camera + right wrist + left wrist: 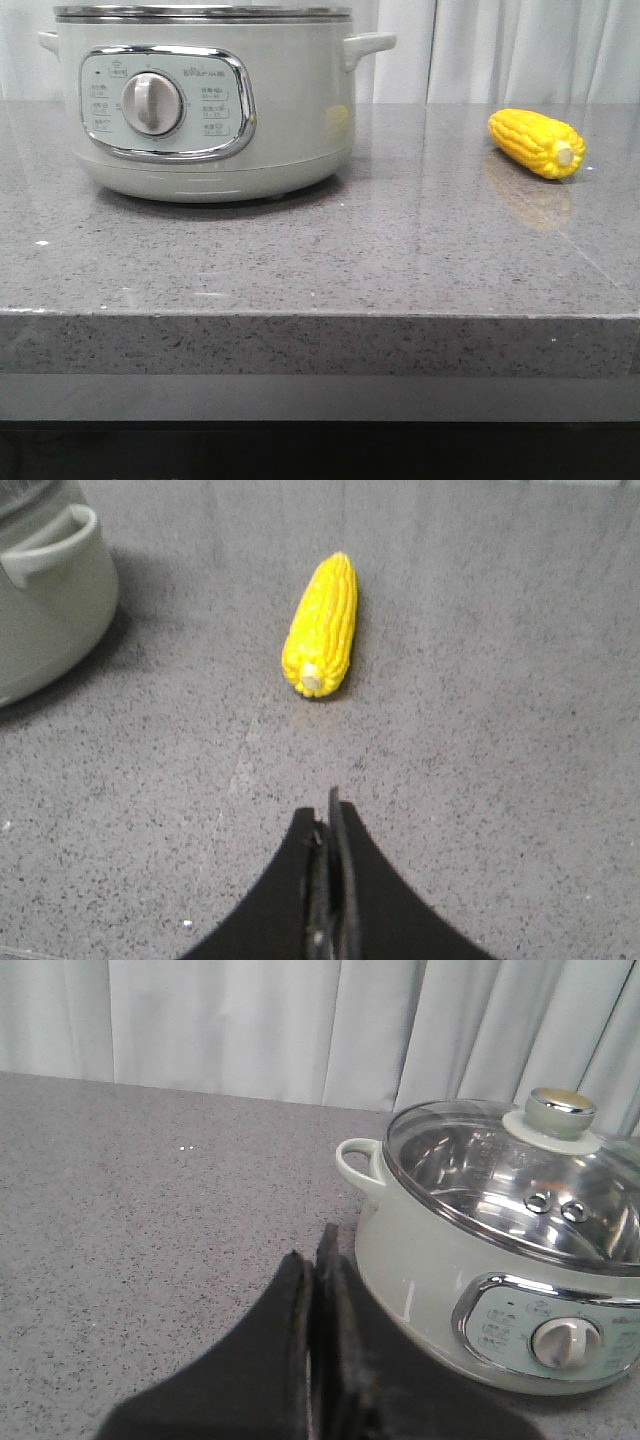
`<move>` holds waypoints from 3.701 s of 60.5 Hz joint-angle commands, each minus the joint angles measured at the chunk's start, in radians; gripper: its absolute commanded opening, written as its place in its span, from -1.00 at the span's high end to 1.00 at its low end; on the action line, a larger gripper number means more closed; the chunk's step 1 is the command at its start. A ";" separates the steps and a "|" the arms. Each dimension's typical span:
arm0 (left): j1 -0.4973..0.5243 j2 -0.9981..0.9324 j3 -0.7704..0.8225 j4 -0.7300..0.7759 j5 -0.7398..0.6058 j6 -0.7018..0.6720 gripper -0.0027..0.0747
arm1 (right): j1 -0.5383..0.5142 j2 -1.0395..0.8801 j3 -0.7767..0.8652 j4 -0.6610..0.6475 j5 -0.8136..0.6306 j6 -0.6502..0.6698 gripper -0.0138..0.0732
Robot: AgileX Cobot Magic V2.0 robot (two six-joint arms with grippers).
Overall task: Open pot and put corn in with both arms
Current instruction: 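Grasp the glass lid knob with the left gripper, then lift the glass lid off the cooker with the left gripper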
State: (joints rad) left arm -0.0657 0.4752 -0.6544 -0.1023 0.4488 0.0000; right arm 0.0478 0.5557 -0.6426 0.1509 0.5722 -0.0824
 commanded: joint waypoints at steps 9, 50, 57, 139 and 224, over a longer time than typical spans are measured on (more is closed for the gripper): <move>0.001 0.054 -0.026 0.049 -0.085 0.000 0.73 | -0.004 0.039 -0.033 0.002 -0.077 -0.005 0.46; -0.209 0.320 -0.172 -0.013 -0.255 0.000 -0.53 | -0.004 0.039 -0.033 0.002 -0.083 -0.005 -0.65; -0.303 0.417 -0.225 -0.005 -0.316 0.000 -0.53 | -0.004 0.039 -0.033 0.002 -0.083 -0.005 -0.65; -0.391 1.142 -0.754 -0.008 -0.426 0.000 -0.53 | -0.004 0.039 -0.033 0.002 -0.083 -0.005 -0.65; -0.386 0.912 -0.874 -0.004 -0.291 0.000 0.26 | -0.004 0.039 -0.033 0.002 -0.083 -0.005 -0.65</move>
State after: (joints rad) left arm -0.4572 1.4857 -1.4808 -0.1050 0.2130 0.0123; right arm 0.0478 0.5886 -0.6426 0.1509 0.5669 -0.0824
